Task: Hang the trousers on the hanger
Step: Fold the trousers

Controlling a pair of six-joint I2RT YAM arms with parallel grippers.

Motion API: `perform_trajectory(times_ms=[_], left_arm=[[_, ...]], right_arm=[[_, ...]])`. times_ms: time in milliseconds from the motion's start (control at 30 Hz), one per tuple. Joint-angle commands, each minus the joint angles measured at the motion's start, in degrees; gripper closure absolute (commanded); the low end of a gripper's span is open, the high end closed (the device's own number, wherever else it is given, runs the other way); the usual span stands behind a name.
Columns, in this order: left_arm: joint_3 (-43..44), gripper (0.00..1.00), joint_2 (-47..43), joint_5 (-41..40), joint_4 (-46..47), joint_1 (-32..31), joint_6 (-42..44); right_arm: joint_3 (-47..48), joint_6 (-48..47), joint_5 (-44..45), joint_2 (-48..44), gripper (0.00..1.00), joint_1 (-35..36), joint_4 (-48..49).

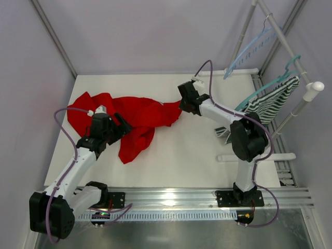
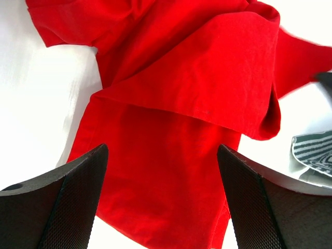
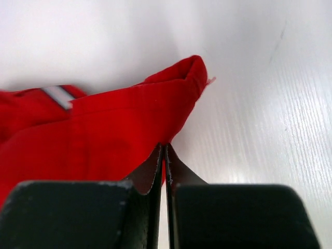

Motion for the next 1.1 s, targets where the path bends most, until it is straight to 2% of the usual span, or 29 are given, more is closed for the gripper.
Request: perform_trajectory(times_ms=[0, 167, 267, 367, 467, 600, 700, 767, 800, 867, 900, 1000, 1067], left_arm=[[-0.3, 0.14, -0.7, -2.2, 0.9, -0.3, -0.5], [-1.2, 0.12, -0.7, -1.3, 1.6, -0.3, 0.8], [-2.0, 0.12, -1.9, 1.1, 2.2, -0.2, 1.4], [-4.1, 0.1, -6.5, 2.7, 3.4, -0.2, 1.8], [-6.0, 0.08, -11.1, 0.6, 3.1, -0.2, 1.7], [-7.9, 0.07, -14.4, 0.4, 4.7, -0.2, 1.5], [-10.1, 0.07, -16.5, 1.9, 8.3, -0.2, -0.2], [-11.6, 0.06, -17.1, 3.9, 10.3, -0.2, -0.6], [-11.9, 0.05, -17.0, 4.4, 12.1, -0.2, -1.0], [-12.5, 0.04, -16.6, 5.3, 13.6, -0.2, -1.5], [-12.6, 0.04, -15.9, 5.2, 14.1, -0.3, -1.8], [-13.9, 0.02, -14.9, 5.2, 17.1, -0.2, -3.3], [-14.3, 0.01, -14.3, 4.9, 18.6, -0.2, -5.1]], right_arm=[[2.8, -5.1, -1.7, -11.0, 0.96, 2.3, 4.1], [10.2, -8.2, -2.8, -15.4, 0.96, 11.2, 4.0], [16.8, -6.4, -4.0, -13.3, 0.96, 16.0, 3.6], [23.7, -4.1, -7.2, -10.1, 0.96, 18.4, 3.7], [30.1, -1.0, -10.1, -4.9, 0.96, 19.2, 3.4], [31.5, 7.8, -18.7, 0.5, 0.96, 19.6, 8.7], [34.4, 7.6, -22.0, 2.7, 0.96, 20.5, 9.1], [36.7, 5.8, -23.3, 3.6, 0.89, 20.7, 6.8], [37.8, 5.0, -24.2, 4.2, 0.8, 20.7, 5.6], [40.4, 1.8, -25.1, 5.6, 0.71, 20.6, 0.5], [40.7, 0.6, -25.4, 5.7, 0.61, 20.7, -0.7], [38.1, -2.4, -26.8, 4.2, 0.53, 20.6, -2.8], [33.7, -3.3, -24.8, 1.2, 0.52, 20.3, -2.8]])
